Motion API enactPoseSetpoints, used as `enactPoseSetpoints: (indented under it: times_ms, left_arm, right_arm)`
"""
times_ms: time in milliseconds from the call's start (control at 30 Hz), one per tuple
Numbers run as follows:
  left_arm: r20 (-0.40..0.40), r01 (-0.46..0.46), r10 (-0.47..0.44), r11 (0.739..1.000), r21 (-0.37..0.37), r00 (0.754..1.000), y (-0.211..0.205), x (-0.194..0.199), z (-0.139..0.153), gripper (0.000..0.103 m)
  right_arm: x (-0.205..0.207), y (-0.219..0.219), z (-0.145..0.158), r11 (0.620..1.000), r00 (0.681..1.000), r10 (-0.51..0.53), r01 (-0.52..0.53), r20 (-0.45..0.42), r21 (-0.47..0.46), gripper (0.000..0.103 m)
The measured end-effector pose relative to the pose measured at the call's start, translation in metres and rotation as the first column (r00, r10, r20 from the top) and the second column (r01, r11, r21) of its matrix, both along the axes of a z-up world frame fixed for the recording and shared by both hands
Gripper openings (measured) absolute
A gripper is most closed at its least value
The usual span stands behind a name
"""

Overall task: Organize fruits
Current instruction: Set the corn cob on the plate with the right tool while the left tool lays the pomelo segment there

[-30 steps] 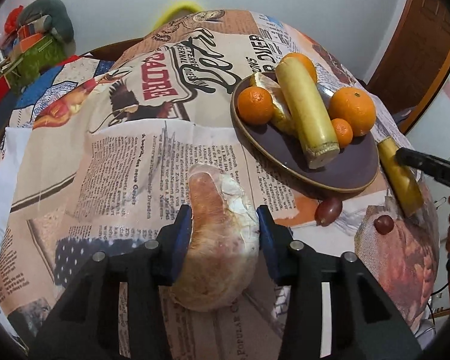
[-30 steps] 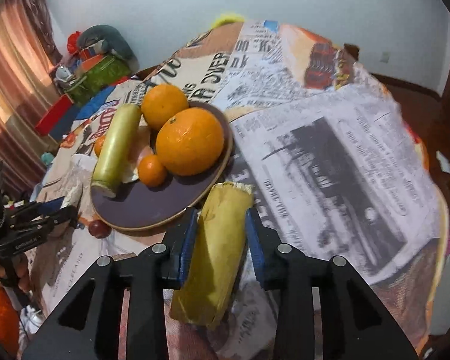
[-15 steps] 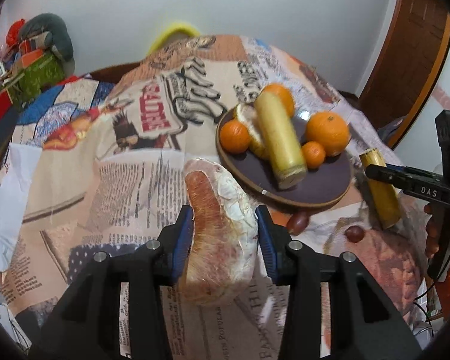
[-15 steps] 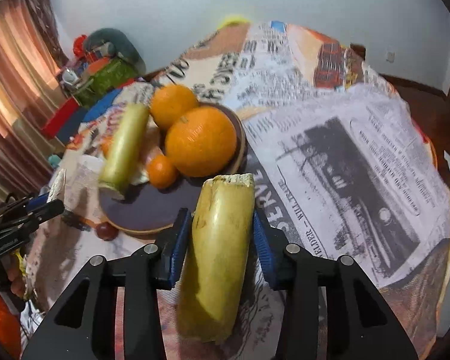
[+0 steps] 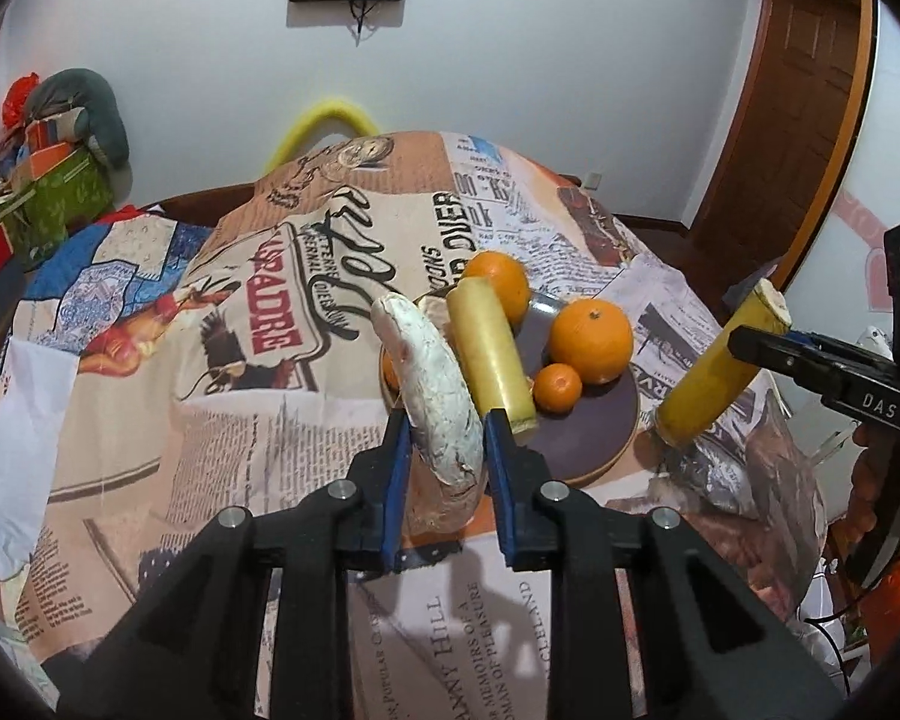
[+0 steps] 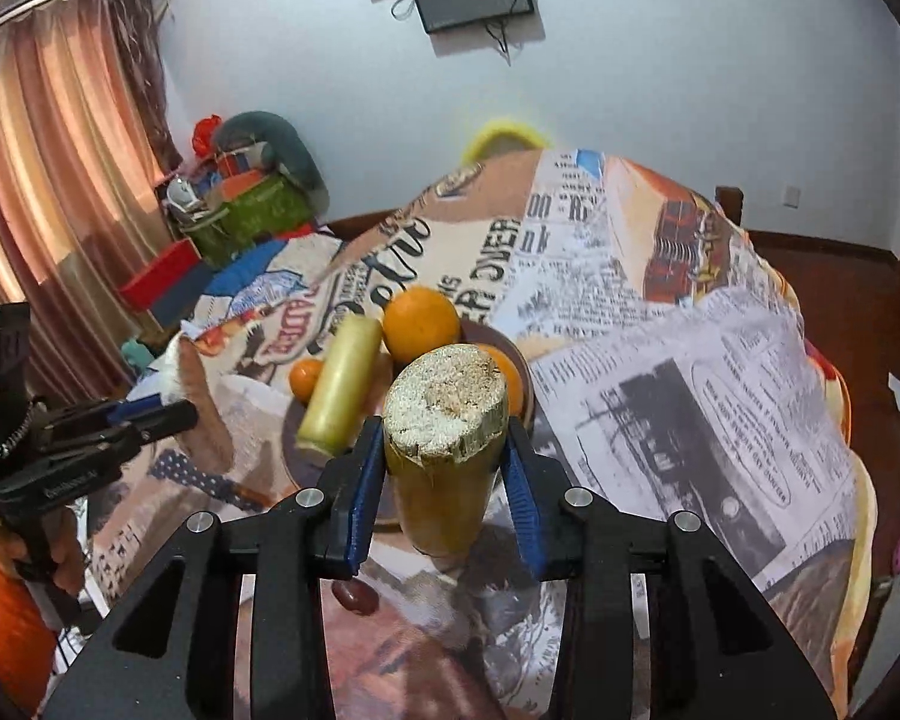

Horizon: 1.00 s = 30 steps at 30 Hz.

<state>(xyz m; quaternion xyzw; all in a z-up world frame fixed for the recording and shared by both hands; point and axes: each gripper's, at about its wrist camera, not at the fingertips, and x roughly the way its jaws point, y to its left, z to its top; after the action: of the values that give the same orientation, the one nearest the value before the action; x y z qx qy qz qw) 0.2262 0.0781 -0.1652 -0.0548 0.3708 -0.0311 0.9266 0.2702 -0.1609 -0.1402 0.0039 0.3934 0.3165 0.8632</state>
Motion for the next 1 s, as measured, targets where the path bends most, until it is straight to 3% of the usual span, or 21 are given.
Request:
enactPoseSetpoints:
  times_ms: [267, 567, 1000]
  left_arm:
    - [0.008, 0.009, -0.009, 1.0, -0.008, 1.0, -0.003, 0.011, 0.001, 0.024]
    - [-0.007, 0.015, -0.015, 1.0, -0.019, 1.0, -0.005, 0.035, -0.01, 0.024]
    - [-0.029, 0.035, -0.036, 0.999, -0.034, 0.999, -0.013, 0.061, -0.028, 0.024]
  right_arm:
    - [0.003, 0.007, 0.003, 1.0, 1.0, 0.019, -0.019, 0.019, -0.005, 0.035]
    - [0.01, 0.027, -0.016, 0.995, 0.997, 0.08, -0.08, -0.01, -0.065, 0.035]
    - [0.027, 0.056, -0.028, 0.991, 0.994, 0.111, -0.112, -0.009, -0.078, 0.035]
